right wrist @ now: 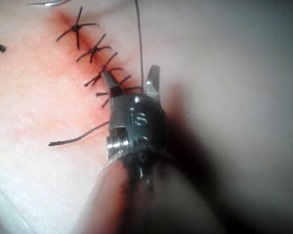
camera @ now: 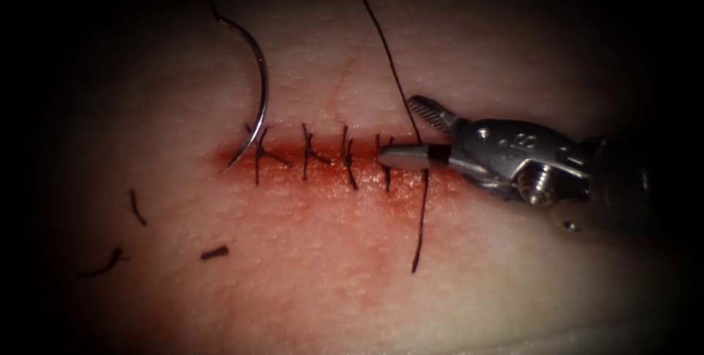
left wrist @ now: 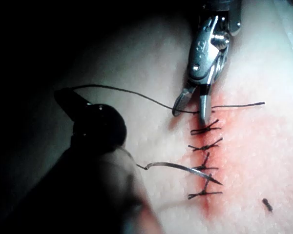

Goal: Wound Closure
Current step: With the right cutter, cut the suture.

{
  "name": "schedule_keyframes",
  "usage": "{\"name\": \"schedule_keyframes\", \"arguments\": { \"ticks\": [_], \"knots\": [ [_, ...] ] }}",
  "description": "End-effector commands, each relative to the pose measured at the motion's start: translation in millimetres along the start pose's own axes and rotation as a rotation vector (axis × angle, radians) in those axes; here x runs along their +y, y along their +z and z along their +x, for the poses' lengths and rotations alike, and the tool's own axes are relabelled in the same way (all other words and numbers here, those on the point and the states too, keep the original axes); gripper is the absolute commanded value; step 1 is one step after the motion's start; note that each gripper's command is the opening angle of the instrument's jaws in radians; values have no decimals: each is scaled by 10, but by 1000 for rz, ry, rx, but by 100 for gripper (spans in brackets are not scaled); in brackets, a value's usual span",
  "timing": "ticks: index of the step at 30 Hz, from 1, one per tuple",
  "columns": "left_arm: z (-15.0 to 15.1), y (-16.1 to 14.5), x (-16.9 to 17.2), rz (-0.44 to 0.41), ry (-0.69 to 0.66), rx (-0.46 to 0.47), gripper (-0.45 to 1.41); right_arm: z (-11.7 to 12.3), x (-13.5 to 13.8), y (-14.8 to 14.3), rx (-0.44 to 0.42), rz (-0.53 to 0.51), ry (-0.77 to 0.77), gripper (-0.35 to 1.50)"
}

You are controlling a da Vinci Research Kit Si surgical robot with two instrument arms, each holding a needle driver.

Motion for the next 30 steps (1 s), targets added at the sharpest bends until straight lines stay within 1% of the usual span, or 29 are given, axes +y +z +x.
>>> {"name": "schedule_keyframes", "arguments": {
  "ticks": [1, 5, 12, 20, 28, 30],
  "knots": [
    [-2, 8, 1, 1, 0, 4, -45, -4, -3, 13, 1, 0, -8, 128],
    [2, 6, 2, -1, 1, 13, -45, -9, 0, 24, 0, -4, -14, 128],
    [10, 1, 6, -2, 2, 26, -45, -6, 5, 36, 0, -13, -12, 130],
    [17, 3, 9, 0, 7, 33, -45, -5, -8, 50, 10, 1, -5, 130],
    [19, 1, 12, 1, 9, 38, -45, -5, -11, 53, 13, 4, -5, 128],
    [23, 0, 14, 2, 10, 40, -45, -6, -11, 54, 14, 4, -5, 123]
  ]
}}
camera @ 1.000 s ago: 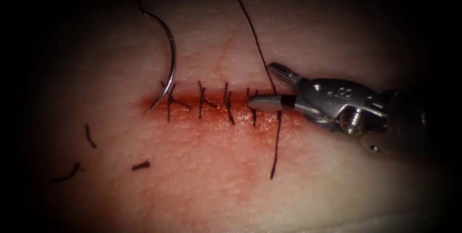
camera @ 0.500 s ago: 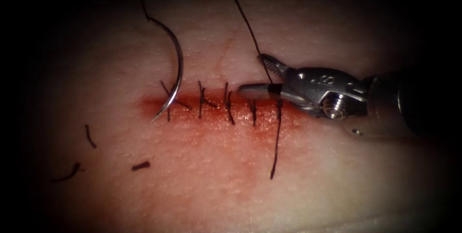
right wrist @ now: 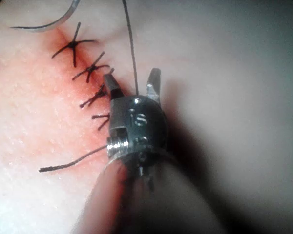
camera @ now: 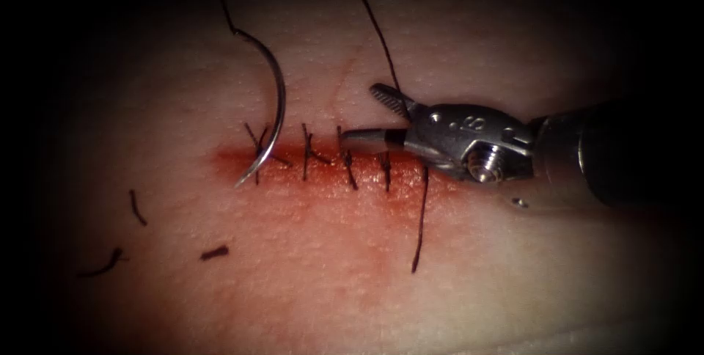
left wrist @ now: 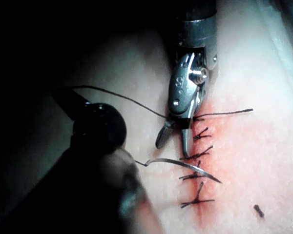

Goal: Wound Closure
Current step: With the right cutter, cut the suture.

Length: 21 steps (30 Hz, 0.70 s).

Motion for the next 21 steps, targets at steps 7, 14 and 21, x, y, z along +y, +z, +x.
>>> {"name": "schedule_keyframes", "arguments": {
  "ticks": [7, 14, 21],
  "knots": [
    [4, 3, 3, 2, 10, 10, -45, -5, -2, 9, 24, 10, -1, -35],
    [7, -1, -2, -3, 18, 13, -45, -8, 5, 5, 38, 21, -7, 26],
    [-21, 22, -17, -6, 128, -12, -45, -9, 42, -67, 78, 43, 3, 113]
  ]
}}
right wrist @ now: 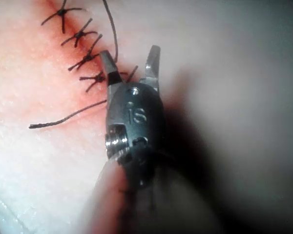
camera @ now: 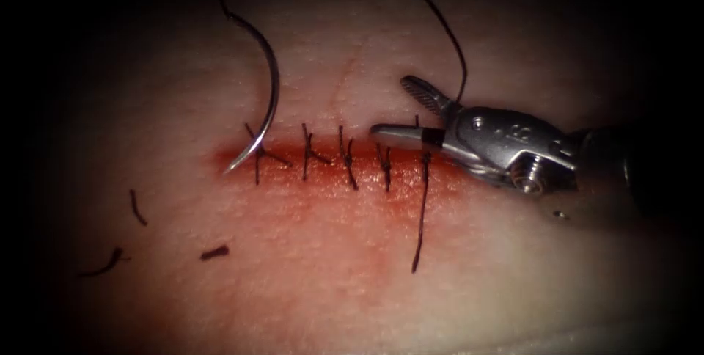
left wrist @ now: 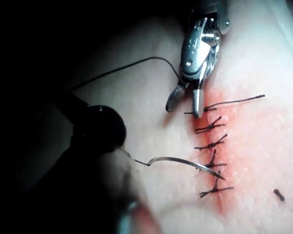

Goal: Wound Closure
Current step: With the right cutter, cut the suture, then set the needle and suture down onto the skin.

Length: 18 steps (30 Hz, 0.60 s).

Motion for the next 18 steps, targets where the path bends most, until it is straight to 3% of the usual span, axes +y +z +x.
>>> {"name": "schedule_keyframes", "arguments": {
  "ticks": [1, 2, 3, 7, 9, 18],
  "knots": [
    [-6, 13, 2, -1, 31, 1, -45, -4, 8, -13, 2, -15, -1, 111],
    [-6, 13, 2, -1, 31, 1, -45, -4, 8, -13, 2, -15, -1, 111],
    [-14, 23, 9, -49, 83, -5, -45, -3, 21, -38, 8, -46, -3, 105],
    [-27, 38, 22, -71, 101, -11, -45, -3, 29, -57, 1, -66, -7, 99],
    [-54, 66, 28, -68, 112, -10, -45, -6, 33, -72, -2, -88, -10, 94],
    [-114, 133, 43, -97, 113, -21, -45, -8, 31, -80, -3, -92, -12, 93]
  ]
}}
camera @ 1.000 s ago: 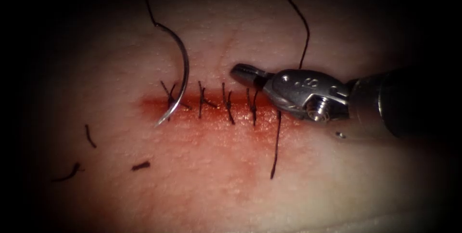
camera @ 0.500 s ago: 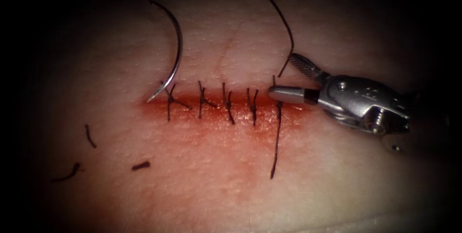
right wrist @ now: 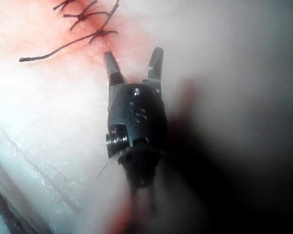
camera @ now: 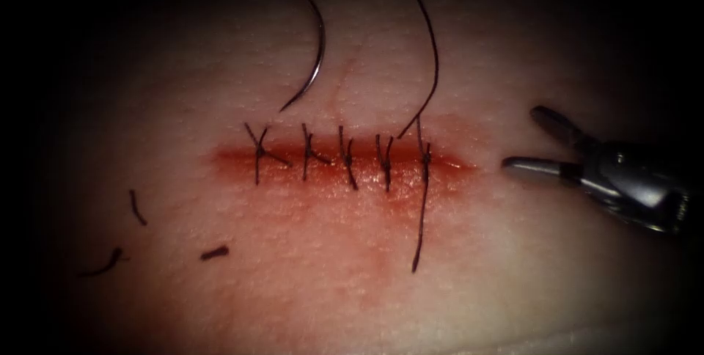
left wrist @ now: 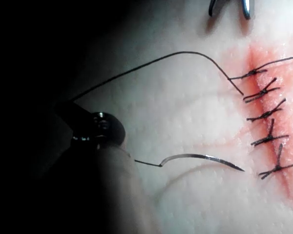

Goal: Wound Closure
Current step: Set the needle and suture down onto the skin.

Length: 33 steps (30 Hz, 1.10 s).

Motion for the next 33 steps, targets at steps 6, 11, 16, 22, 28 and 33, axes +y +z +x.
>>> {"name": "schedule_keyframes", "arguments": {
  "ticks": [6, 11, 16, 22, 28, 33],
  "knots": [
    [-18, 35, 23, -41, 13, -5, -45, -7, -7, 6, 4, 1, 0, 94],
    [-37, 55, 66, -84, -12, -16, -45, -9, -7, 5, 6, 2, -2, 93],
    [-66, 91, 114, -131, -39, -55, -45, -13, -9, 3, 10, 1, -4, 93],
    [-97, 140, 166, -135, -80, -101, -45, -22, -14, -8, 17, 3, -10, 101],
    [-107, 146, 201, -184, -272, -152, -8, -23, -19, -19, 18, 1, -11, 128],
    [-105, 132, 213, -274, -430, -149, 58, -23, -19, -19, 18, 6, -10, 143]
  ]
}}
